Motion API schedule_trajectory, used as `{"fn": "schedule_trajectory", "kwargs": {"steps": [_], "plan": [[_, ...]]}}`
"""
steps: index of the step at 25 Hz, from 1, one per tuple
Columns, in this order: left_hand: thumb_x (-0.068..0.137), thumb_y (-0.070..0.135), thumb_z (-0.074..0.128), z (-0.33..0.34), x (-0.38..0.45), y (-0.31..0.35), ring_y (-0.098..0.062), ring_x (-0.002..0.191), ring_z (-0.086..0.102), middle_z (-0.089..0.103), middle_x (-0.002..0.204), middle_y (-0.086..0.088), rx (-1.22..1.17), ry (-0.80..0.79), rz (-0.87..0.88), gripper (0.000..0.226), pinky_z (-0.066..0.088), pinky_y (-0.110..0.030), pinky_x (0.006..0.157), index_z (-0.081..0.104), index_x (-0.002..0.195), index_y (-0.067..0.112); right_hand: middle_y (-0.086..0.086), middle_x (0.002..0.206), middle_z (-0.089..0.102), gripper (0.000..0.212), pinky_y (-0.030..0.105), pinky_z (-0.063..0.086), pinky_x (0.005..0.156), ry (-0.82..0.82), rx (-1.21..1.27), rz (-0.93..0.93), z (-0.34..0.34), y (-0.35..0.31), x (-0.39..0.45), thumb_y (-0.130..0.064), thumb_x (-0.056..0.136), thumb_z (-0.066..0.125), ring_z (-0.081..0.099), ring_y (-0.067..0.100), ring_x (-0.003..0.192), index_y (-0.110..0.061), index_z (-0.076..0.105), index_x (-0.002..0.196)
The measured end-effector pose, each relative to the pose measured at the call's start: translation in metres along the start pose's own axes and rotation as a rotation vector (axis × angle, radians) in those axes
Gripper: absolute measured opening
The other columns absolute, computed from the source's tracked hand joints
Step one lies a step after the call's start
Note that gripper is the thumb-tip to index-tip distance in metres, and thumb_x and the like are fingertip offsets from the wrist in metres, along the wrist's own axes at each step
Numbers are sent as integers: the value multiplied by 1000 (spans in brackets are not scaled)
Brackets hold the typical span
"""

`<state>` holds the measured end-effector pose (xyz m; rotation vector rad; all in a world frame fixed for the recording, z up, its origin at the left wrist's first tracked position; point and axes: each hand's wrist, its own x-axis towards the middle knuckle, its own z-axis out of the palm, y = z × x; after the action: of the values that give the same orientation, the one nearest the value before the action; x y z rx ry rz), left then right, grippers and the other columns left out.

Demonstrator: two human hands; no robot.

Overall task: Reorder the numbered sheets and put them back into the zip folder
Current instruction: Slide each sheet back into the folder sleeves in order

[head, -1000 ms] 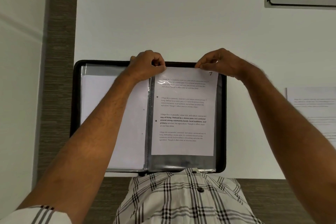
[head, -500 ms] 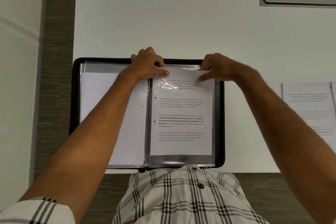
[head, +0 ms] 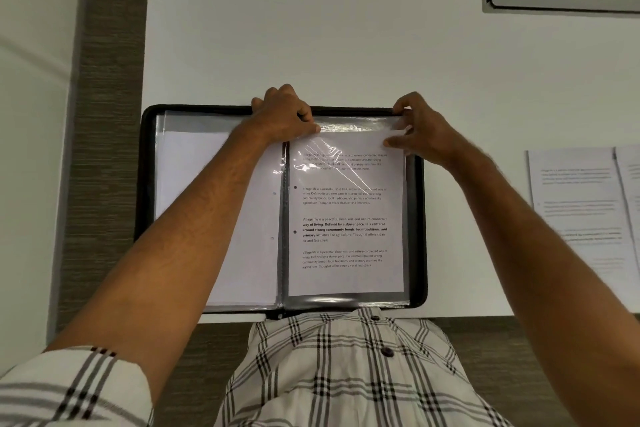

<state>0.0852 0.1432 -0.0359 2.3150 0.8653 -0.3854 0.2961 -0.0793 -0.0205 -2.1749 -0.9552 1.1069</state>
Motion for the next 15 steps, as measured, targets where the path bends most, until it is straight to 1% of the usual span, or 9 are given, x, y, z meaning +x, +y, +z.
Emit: {"fn": "schedule_trajectory", "kwargs": {"steps": [2,4,5,6,8,10,12,13,15], "plan": [[86,54,73,3,-2,4,-25,125,39,45,118,3,46,0,-37,21,28,-44,99,72,84,33,4,103,59,60,34,65,65,47,125,47,9,6,-15,-6,87,83,66,17,82,-18,43,130],[86,54,72,8,-8,7,-25,125,39,47,121,2,49,54,-60,21,29,-43,98,72,90,33,11,107,60,60,41,67,68,74,218,100,17,12,-32,-7,87,83,69,22,89,-22,44,130],[86,50,73,14,-14,8,-26,125,40,48,124,0,40,127,-54,21,30,-43,98,72,98,33,14,108,63,58,43,67,70,81,244,126,22,16,-42,-9,88,83,71,25,92,-23,45,129],[86,45,74,22,-22,9,-27,125,42,49,129,-1,29,222,-42,29,31,-43,99,70,110,30,17,110,65,54,44,67,72,80,278,150,28,18,-52,-10,90,81,72,27,95,-23,46,129],[86,35,76,46,-48,12,-30,128,41,46,139,-5,-1,370,-27,53,35,-45,103,58,134,24,21,113,68,46,45,67,76,69,367,189,40,24,-76,-12,94,77,75,30,102,-19,48,129],[86,33,76,76,-79,19,-32,130,40,43,146,-8,-20,409,-37,63,40,-50,105,50,142,21,15,115,71,38,50,66,82,49,483,209,54,32,-102,-15,97,74,76,31,105,-14,52,128],[88,35,73,103,-108,25,-33,133,40,41,151,-10,-19,401,-76,63,41,-53,107,48,144,20,10,116,76,29,52,65,85,8,579,216,65,37,-125,-18,100,70,76,30,105,-12,60,126],[89,35,71,114,-122,30,-32,135,39,40,153,-9,-35,399,-103,62,39,-53,109,47,144,20,9,115,77,24,50,65,85,-20,602,216,70,39,-136,-20,102,67,77,30,104,-12,64,125],[90,36,70,139,-152,39,-30,140,35,36,156,-7,-94,389,-151,61,36,-50,113,45,145,21,6,114,79,22,46,65,86,-82,631,218,80,38,-158,-23,106,61,77,28,104,-14,69,124]]}}
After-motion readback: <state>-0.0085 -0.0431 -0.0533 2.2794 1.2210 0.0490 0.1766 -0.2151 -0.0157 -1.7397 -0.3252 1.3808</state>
